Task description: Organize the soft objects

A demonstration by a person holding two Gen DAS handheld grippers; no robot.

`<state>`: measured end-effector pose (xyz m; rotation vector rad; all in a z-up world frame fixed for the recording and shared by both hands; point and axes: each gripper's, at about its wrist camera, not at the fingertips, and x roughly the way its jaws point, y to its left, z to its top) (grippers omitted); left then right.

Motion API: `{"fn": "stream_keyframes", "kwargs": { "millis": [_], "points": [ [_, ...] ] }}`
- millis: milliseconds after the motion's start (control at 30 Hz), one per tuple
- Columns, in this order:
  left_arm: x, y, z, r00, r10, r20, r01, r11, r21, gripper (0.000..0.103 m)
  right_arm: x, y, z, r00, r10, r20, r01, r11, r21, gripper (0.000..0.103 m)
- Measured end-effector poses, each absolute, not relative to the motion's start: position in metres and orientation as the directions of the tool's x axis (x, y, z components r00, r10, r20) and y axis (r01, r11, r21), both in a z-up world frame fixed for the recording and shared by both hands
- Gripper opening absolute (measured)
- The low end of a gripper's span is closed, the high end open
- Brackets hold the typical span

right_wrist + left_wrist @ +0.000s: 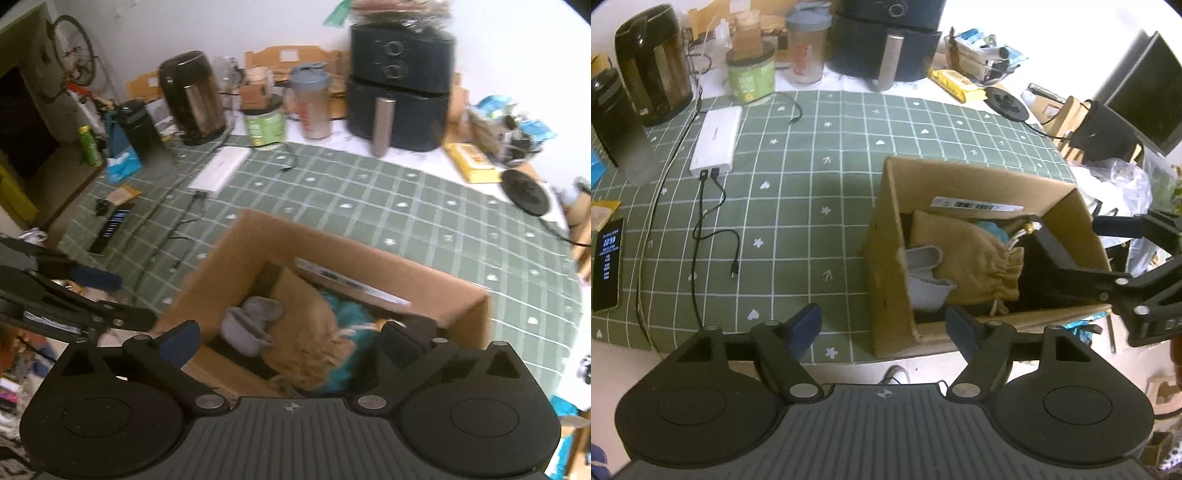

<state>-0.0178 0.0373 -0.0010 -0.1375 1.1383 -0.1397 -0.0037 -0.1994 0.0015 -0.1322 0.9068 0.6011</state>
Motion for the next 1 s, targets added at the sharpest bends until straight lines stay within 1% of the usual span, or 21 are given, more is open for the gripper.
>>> {"fn": "stream_keyframes", "kwargs": {
  "millis": [67, 167, 233, 300, 333, 433, 500, 567, 667, 733, 867, 933, 1000],
  "points": [
    [-0.017, 0.032, 0.000, 0.413, -0.187, -0.892, 0.051, 0.982, -0.182, 0.073, -0.009, -0.206, 0.000, 0.495, 0.397, -0.773, -0.520, 0.848, 0.102, 0.103],
    [-0.019, 0.025, 0.002, 0.436, -0.173, -0.883, 0.055, 0.985, -0.165, 0.074, -0.019, -0.214, -0.001, 0.556, 0.357, -0.751, -0.499, 0.866, 0.042, 0.103],
    [-0.020, 0.022, 0.005, 0.464, -0.156, -0.872, 0.053, 0.987, -0.148, 0.082, -0.026, -0.217, 0.000, 0.603, 0.322, -0.730, -0.485, 0.874, -0.015, 0.103],
    [-0.023, 0.018, 0.009, 0.525, -0.139, -0.840, 0.058, 0.990, -0.128, 0.103, -0.033, -0.219, 0.000, 0.645, 0.285, -0.709, -0.473, 0.878, -0.077, 0.103],
    [-0.024, 0.015, 0.012, 0.549, -0.130, -0.825, 0.063, 0.991, -0.114, 0.103, -0.037, -0.219, 0.001, 0.664, 0.268, -0.698, -0.466, 0.878, -0.106, 0.103],
    [-0.021, 0.001, 0.016, 0.567, -0.087, -0.819, 0.091, 0.995, -0.042, 0.103, -0.046, -0.221, 0.001, 0.727, 0.204, -0.656, -0.418, 0.889, -0.187, 0.103],
    [-0.020, -0.006, 0.018, 0.589, -0.051, -0.806, 0.088, 0.996, 0.001, 0.103, -0.048, -0.223, 0.001, 0.740, 0.175, -0.650, -0.393, 0.896, -0.207, 0.103],
    [-0.019, -0.009, 0.020, 0.598, -0.042, -0.800, 0.082, 0.997, 0.009, 0.103, -0.047, -0.229, 0.000, 0.731, 0.164, -0.662, -0.369, 0.912, -0.181, 0.103],
    [-0.018, -0.011, 0.023, 0.605, -0.027, -0.796, 0.080, 0.996, 0.028, 0.103, -0.042, -0.238, -0.003, 0.690, 0.149, -0.709, -0.307, 0.946, -0.100, 0.103],
    [-0.017, -0.013, 0.024, 0.611, 0.000, -0.792, 0.077, 0.995, 0.059, 0.103, -0.042, -0.245, -0.004, 0.668, 0.154, -0.728, -0.271, 0.962, -0.045, 0.103],
    [-0.016, -0.020, 0.023, 0.604, 0.063, -0.795, 0.093, 0.985, 0.149, 0.103, -0.039, -0.248, -0.008, 0.600, 0.155, -0.785, -0.235, 0.972, 0.012, 0.103],
    [-0.016, -0.019, 0.021, 0.591, 0.053, -0.805, 0.095, 0.986, 0.134, 0.103, -0.037, -0.248, -0.010, 0.567, 0.157, -0.809, -0.225, 0.974, 0.032, 0.103],
    [-0.014, -0.015, 0.020, 0.564, 0.013, -0.825, 0.101, 0.991, 0.084, 0.103, -0.035, -0.247, -0.012, 0.537, 0.147, -0.831, -0.209, 0.977, 0.038, 0.103]
  ]
}}
